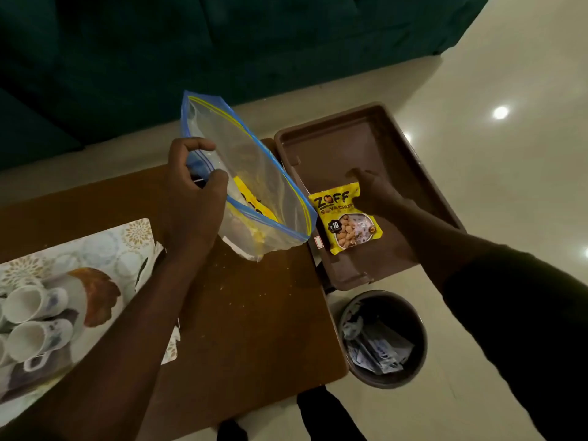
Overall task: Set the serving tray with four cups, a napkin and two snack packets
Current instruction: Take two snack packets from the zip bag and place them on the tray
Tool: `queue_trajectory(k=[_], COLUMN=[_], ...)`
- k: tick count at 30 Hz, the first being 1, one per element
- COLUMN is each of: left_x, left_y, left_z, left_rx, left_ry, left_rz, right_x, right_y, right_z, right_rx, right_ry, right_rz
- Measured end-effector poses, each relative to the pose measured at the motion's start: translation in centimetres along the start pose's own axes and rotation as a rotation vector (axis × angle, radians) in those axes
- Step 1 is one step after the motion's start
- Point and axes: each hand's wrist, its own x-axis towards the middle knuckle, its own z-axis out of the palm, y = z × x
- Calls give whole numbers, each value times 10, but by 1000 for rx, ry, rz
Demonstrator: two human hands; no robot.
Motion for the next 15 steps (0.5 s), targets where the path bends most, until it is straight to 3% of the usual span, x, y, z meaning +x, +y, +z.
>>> queue_trajectory(k=[4,6,7,9,12,15], left_x=[5,4,4,4,3,2], left_y=[2,4,6,10,17,22], left_z=[3,5,6,7,7,4], left_rx=[-7,-8,-7,-32,-93,-108], left_ry=[2,-9,-16,-29,-51,-44], left_rz=[-18,-11,-13,-23,9,11], right_x=[-10,-32,-45,-66,-65,-49], right_y=[-57,-105,-126,-158,-183,-190], right_z=[-50,-80,-90,-98,-82,-51], right_rx=[337,599,758,844,428,74], right_ry=[433,485,382,90,-224,-352], right_rz=[-168,-309,-393,-489,-393,-198])
